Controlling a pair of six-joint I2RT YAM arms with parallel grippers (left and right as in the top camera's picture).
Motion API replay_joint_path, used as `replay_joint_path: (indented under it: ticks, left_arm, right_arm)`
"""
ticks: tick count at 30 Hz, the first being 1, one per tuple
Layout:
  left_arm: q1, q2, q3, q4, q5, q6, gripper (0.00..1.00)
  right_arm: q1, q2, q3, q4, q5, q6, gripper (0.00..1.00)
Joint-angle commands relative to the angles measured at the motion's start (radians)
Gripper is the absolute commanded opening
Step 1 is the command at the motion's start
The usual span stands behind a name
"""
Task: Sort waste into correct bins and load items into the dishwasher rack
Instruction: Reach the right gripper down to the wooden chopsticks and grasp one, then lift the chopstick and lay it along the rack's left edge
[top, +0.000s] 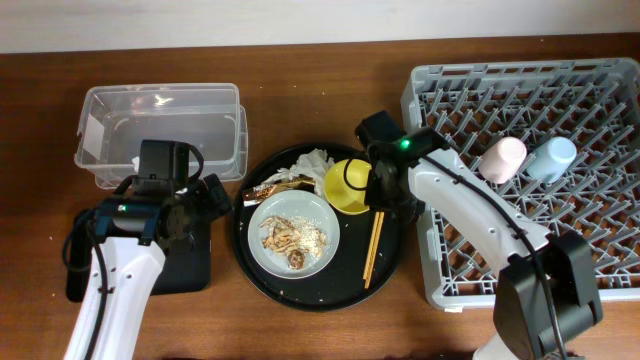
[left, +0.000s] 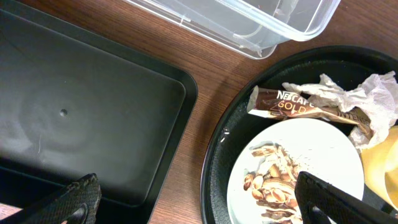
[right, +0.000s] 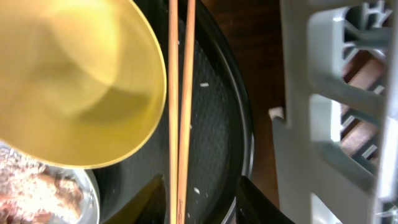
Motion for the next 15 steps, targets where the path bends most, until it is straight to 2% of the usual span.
replay_joint_path:
  ticks: [1, 6, 15]
  left_arm:
    - [0.004, -0.006, 0.015, -0.002, -0.001, 0.008, 0.99]
    - [0.004, -0.006, 0.015, -0.002, -0.001, 0.008, 0.99]
    - [0.004, -0.006, 0.015, -0.002, -0.001, 0.008, 1.0]
  right_arm:
    - [-0.015, 0.003, -0.074, 0.05, 0.014, 0.02, 0.36]
    - [-0.036, 0.003, -0.157, 0.166, -0.041, 0.026, 0.35]
    - [-0.036, 0.011, -0.211, 0.252, -0.041, 0.033, 0.35]
